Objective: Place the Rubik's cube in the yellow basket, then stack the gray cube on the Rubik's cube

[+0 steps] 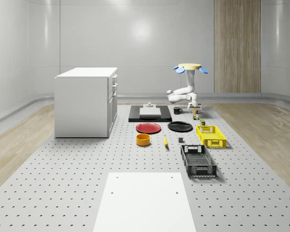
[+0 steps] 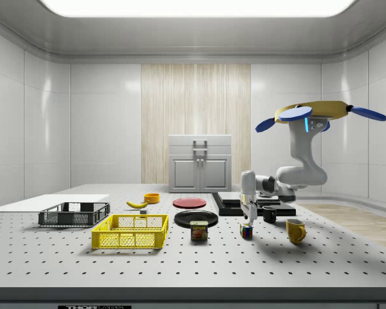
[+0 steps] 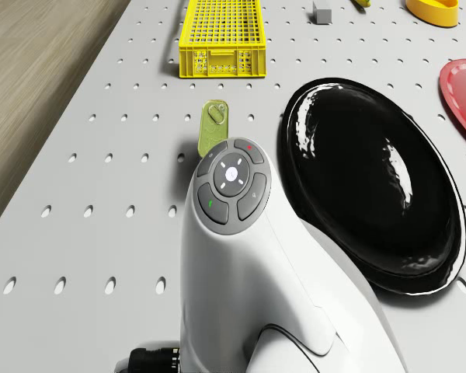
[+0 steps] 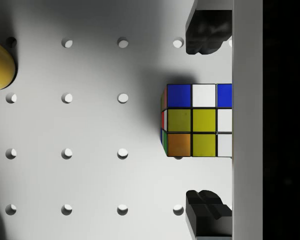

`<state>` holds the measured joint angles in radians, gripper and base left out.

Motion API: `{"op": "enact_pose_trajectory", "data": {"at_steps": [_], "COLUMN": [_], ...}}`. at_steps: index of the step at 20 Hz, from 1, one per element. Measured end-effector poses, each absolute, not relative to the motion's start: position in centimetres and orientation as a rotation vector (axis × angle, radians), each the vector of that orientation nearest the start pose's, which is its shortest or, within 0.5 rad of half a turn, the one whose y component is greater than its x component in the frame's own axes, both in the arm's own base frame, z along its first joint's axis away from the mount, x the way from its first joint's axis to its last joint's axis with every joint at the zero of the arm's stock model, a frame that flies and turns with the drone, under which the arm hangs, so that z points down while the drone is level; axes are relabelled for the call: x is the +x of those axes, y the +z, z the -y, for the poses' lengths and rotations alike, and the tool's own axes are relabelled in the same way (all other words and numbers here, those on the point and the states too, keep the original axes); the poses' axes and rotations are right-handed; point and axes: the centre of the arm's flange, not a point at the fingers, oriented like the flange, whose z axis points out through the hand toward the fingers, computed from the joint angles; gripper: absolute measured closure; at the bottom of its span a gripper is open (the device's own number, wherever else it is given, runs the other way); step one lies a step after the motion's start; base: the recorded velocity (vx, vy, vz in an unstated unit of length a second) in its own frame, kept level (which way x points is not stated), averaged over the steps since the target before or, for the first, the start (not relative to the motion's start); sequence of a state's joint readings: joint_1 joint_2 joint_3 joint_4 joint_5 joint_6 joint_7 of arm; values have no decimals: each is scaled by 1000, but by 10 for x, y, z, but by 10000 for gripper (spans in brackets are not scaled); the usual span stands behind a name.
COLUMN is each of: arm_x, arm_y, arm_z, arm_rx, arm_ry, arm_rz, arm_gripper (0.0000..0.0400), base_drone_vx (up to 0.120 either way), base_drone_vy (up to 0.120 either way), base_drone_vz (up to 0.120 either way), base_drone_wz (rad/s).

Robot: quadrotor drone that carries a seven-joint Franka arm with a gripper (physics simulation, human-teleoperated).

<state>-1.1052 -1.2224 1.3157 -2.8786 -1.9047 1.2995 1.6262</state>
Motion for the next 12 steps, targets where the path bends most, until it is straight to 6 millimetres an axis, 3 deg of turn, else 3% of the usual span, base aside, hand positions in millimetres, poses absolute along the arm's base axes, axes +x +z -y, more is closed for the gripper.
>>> {"op": "enact_pose_trajectory", "data": {"at_steps": [12], "arm_x": [318], "arm_y": [519], "arm_z": [0], "arm_rx": [1], "arm_ry": [785], "arm_rz": [2], "arm_gripper": [0], "base_drone_vx": [0], "base_drone_vy": [0], "base_drone_vz": [0], "base_drone_wz": [0]}}
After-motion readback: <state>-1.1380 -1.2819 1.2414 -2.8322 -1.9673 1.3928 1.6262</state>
